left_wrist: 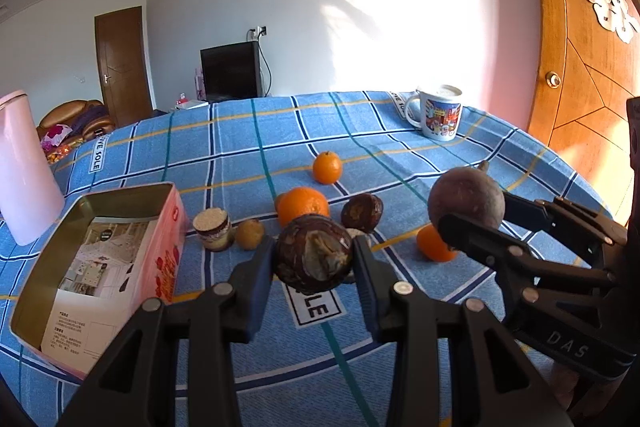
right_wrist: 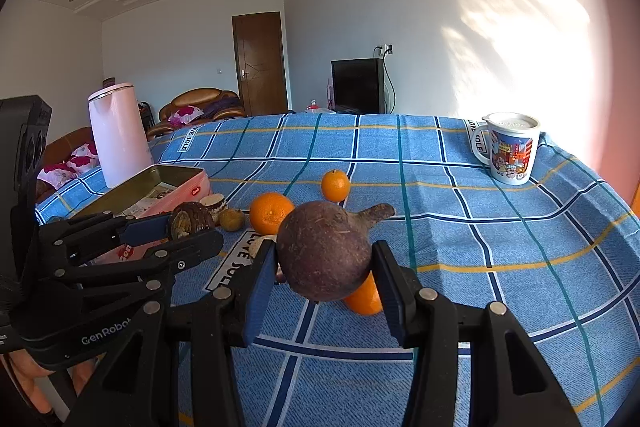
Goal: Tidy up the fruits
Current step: 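Grasp the brown round fruit with the left tool while the right tool lifts the beet, then carry both fruits over the metal tin and open both tools to drop them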
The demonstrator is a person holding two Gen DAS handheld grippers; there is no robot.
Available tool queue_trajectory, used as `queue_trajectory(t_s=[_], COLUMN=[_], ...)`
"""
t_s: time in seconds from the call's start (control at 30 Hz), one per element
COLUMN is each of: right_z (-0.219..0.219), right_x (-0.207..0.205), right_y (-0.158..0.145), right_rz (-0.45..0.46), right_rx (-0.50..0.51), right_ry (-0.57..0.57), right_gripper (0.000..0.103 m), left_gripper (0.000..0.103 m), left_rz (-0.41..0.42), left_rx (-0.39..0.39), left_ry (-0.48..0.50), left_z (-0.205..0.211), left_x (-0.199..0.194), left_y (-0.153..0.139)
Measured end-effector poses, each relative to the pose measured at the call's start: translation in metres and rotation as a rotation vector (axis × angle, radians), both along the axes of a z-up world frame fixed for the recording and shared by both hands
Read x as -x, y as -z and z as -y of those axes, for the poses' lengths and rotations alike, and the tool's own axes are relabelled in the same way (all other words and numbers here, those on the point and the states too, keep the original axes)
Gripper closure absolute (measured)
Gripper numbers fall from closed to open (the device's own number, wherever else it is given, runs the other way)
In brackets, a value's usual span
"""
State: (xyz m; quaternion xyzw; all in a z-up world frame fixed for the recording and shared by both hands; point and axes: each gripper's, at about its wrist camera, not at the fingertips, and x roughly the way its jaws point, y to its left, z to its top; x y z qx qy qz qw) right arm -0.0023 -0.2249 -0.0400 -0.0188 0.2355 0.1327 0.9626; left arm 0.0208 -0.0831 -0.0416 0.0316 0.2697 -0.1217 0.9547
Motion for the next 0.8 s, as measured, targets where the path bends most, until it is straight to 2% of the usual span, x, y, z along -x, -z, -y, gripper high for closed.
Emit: queue_trajectory(t_s=[0.43, 0.8], right_z=[-0.029, -0.068], right_x=[-0.001, -0.021], right_y=[-0.017, -0.043], right_rz=[0.052, 0.07], right_rx=[0.031, 0.039], right_ry=[-0.047, -0.146], right_gripper=[0.053, 0.053], left_gripper=[0.063, 0.063], left_rz=[0.069, 0.055], left_rx=[-0.006, 0.008], left_ry=[-0.077, -0.186], left_z=[-0.027, -0.079], left_x=[0.006, 0.0], left_y=[-0.012, -0.014])
